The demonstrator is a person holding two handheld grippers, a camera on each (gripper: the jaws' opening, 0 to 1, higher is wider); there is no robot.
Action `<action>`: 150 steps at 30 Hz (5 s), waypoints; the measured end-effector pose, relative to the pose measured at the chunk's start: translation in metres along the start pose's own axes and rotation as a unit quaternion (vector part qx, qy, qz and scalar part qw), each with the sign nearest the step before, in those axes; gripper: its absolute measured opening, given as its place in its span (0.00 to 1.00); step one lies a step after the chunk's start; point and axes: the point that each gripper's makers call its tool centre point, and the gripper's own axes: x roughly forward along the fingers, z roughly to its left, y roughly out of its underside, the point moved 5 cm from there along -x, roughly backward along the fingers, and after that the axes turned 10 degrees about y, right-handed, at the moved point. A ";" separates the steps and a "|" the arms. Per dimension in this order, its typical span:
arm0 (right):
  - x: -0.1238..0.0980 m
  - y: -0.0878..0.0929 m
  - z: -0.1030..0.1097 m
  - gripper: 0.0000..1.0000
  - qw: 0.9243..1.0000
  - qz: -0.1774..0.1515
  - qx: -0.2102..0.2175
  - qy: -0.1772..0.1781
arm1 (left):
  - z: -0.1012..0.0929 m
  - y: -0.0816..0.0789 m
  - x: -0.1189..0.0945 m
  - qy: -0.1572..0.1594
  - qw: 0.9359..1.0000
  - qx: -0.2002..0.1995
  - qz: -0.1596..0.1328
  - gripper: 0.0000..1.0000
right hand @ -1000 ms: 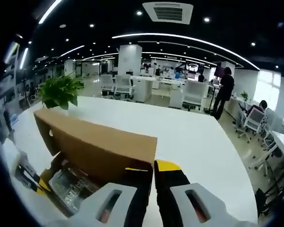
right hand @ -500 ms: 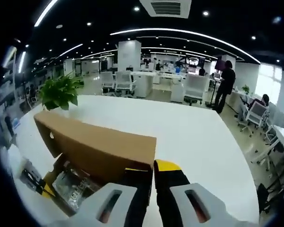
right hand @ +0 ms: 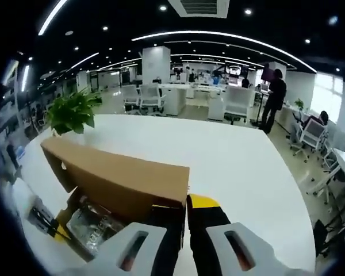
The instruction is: Operate the shoe box by opening the lid, removing the specified soft item, and placing it in the target area until the item is outside and the box remains undamaged.
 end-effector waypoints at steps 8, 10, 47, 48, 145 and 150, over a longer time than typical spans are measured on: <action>0.003 0.000 0.010 0.00 0.999 -0.032 -0.022 0.028 | 0.001 -0.001 0.000 0.000 1.000 -0.015 -0.002 0.00; 0.009 -0.005 0.009 0.00 0.999 -0.029 -0.026 0.025 | 0.001 -0.001 0.000 -0.004 1.000 -0.014 -0.003 0.00; 0.104 -0.021 0.012 0.00 0.994 0.110 -0.014 -0.003 | 0.003 -0.001 0.001 0.004 1.000 -0.002 -0.011 0.00; 0.104 -0.020 0.012 0.00 0.994 0.111 -0.007 -0.001 | 0.004 -0.001 0.001 0.004 1.000 -0.002 -0.010 0.00; 0.014 0.016 0.023 0.33 0.991 0.045 0.069 -0.103 | 0.001 0.000 0.001 0.005 1.000 -0.012 -0.011 0.00; -0.001 0.012 0.017 0.34 0.988 0.030 0.103 -0.112 | 0.001 0.000 0.001 0.007 1.000 -0.009 -0.011 0.00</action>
